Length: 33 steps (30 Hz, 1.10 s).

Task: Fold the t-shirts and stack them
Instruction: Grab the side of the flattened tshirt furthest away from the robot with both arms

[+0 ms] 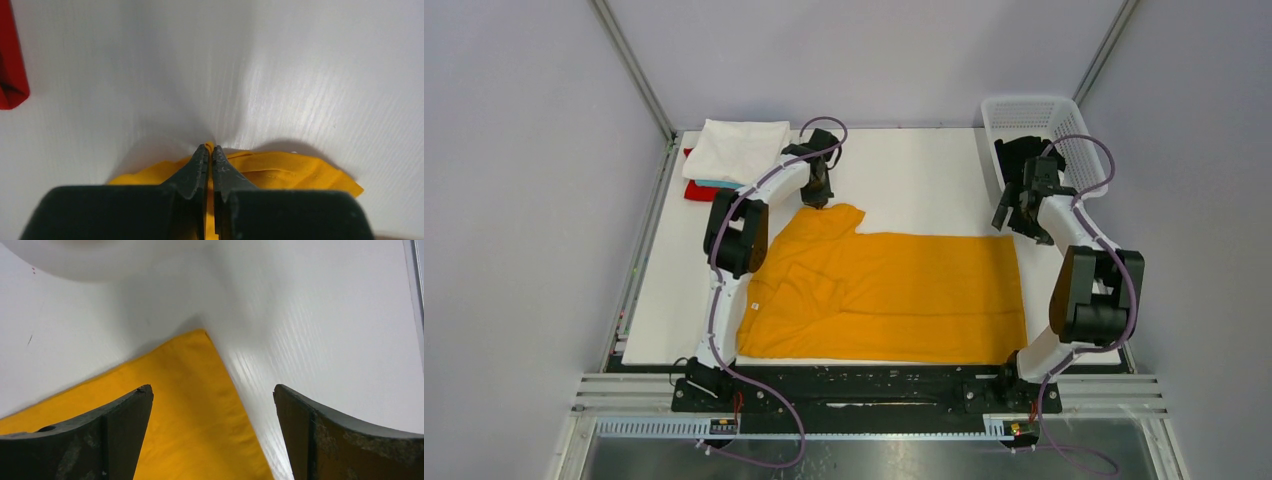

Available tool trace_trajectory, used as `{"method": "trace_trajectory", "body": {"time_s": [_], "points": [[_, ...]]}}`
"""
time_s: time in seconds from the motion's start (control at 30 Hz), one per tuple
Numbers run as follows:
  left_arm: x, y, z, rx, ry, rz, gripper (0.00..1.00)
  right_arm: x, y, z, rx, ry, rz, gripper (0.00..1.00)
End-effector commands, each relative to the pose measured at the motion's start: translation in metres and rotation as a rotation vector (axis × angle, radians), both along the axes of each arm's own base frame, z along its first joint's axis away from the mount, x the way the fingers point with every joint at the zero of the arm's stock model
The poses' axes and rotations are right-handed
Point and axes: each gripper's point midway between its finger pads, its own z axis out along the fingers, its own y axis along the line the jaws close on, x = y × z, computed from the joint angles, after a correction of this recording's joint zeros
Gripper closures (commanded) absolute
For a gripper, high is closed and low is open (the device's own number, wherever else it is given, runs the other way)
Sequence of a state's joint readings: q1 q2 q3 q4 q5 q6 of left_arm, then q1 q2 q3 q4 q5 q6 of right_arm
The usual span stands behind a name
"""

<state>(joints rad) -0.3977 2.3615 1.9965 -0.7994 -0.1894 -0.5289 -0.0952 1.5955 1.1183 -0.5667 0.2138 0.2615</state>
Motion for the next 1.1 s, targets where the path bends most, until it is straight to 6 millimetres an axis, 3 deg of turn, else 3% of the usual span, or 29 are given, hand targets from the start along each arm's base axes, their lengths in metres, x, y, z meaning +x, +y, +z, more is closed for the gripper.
{"method": "trace_trajectory", "body": {"time_s": [0.0, 0.1, 0.27, 0.43, 0.73, 1.07], "points": [[0.008, -0.014, 0.04, -0.077, -0.091, -0.024, 1.0, 0.041, 0.0, 0.014, -0.014, -0.062, 0.191, 0.0], [0.005, -0.015, 0.038, -0.08, -0.082, -0.028, 1.0, 0.042, 0.006, 0.004, 0.018, -0.003, 0.304, 0.01], [0.001, -0.014, 0.04, -0.08, -0.079, -0.041, 1.0, 0.028, 0.031, -0.012, 0.191, 0.116, 0.504, 0.01], [-0.001, -0.013, 0.044, -0.086, -0.096, -0.056, 1.0, 0.021, 0.03, -0.026, 0.223, 0.196, 0.613, 0.01], [-0.001, -0.013, 0.045, -0.085, -0.1, -0.062, 1.0, 0.014, 0.035, -0.041, 0.268, 0.242, 0.68, 0.04], [-0.003, -0.011, 0.05, -0.086, -0.11, -0.058, 1.0, 0.005, 0.037, -0.044, 0.26, 0.255, 0.732, 0.08]]}}
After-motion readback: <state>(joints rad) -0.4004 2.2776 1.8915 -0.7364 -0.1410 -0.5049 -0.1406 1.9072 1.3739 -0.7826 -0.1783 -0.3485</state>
